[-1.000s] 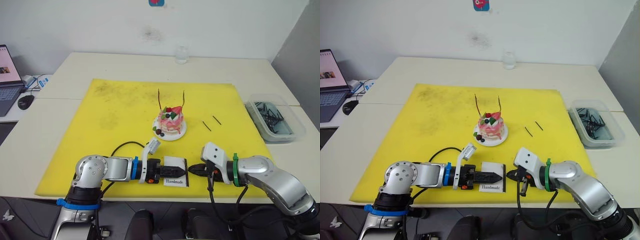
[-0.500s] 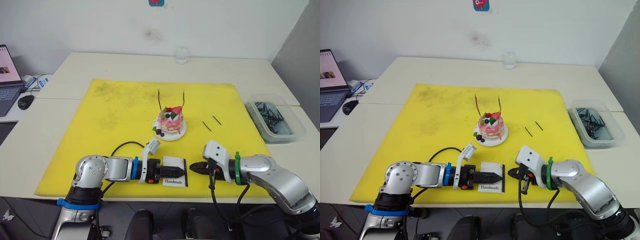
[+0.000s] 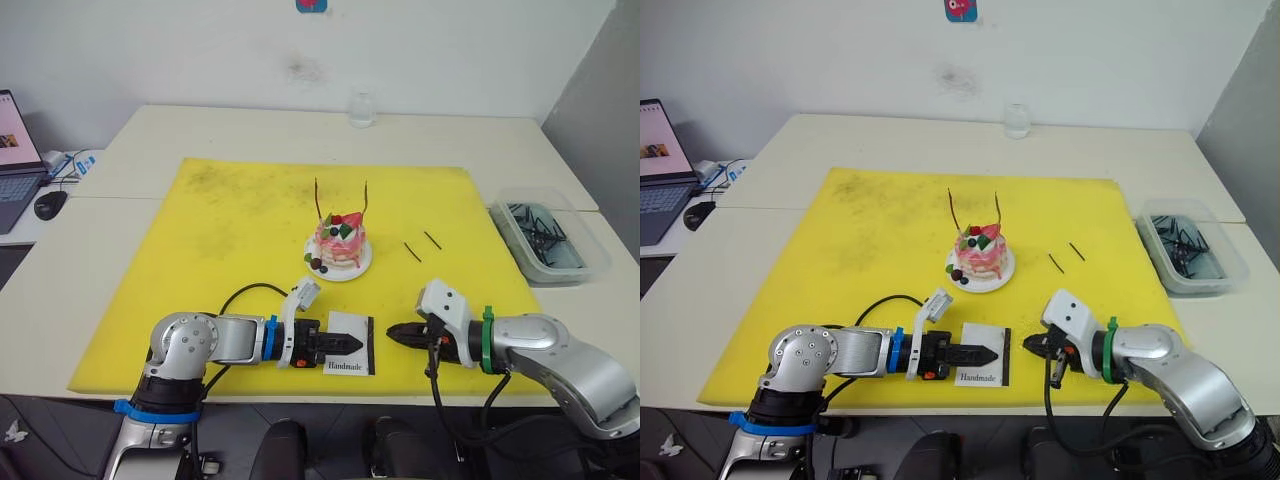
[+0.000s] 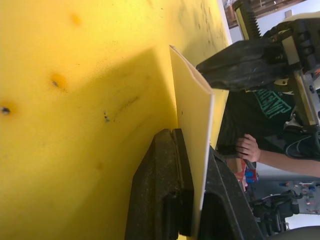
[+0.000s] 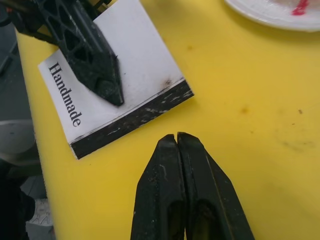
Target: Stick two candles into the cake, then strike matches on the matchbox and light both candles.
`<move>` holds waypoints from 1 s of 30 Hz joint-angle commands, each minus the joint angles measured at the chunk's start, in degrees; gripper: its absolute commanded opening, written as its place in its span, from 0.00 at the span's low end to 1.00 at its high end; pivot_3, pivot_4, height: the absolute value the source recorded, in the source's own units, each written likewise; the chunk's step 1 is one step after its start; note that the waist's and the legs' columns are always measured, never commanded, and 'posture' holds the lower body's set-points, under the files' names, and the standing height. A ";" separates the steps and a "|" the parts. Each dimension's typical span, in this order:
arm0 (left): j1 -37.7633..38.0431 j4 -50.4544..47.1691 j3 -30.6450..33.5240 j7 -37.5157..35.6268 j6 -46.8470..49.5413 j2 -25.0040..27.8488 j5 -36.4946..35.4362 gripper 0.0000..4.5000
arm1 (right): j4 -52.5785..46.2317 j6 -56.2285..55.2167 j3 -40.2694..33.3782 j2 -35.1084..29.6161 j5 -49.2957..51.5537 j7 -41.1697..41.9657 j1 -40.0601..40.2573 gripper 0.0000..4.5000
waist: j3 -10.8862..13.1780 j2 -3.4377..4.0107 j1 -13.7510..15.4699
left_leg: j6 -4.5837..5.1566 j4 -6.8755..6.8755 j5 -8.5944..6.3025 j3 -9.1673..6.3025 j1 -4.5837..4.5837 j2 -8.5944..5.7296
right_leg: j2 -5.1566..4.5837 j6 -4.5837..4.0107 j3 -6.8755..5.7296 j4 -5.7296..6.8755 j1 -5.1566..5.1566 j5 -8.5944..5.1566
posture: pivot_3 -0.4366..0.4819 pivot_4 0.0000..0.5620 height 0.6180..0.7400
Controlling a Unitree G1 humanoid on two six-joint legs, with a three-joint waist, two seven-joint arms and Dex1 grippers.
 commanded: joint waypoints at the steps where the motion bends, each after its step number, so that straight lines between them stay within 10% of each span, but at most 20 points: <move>1: 0.62 -0.83 1.79 0.07 -0.03 -0.04 0.49 0.00 | -2.87 0.50 -3.33 0.22 2.18 -0.81 0.37 0.00 | 0.00 0.00 0.00 | 0.00 0.00 0.00 0.01 0.00 0.00 | 0.00 0.00 0.00 -0.01 0.00 0.00 | 0.48 0.27 1.00; 26: 3.21 -10.17 8.77 -2.67 -6.33 0.41 -4.08 0.00 | 8.38 -21.36 -10.60 9.49 -4.06 -9.30 0.04 0.00 | 0.04 -0.02 0.01 | 0.00 -0.07 -0.01 0.04 -0.11 -0.01 | 0.01 -0.01 0.02 -0.15 -0.05 -0.01 | 0.48 0.27 1.00; 30: 4.98 -11.81 12.40 -2.36 -6.34 1.97 -8.43 0.00 | 12.53 -27.10 -9.70 12.38 -8.06 -11.61 -0.10 0.21 | 0.04 -0.01 0.01 | 0.00 -0.07 -0.01 0.07 -0.12 0.01 | 0.01 0.00 0.05 -0.15 -0.05 -0.01 | 0.48 0.27 1.00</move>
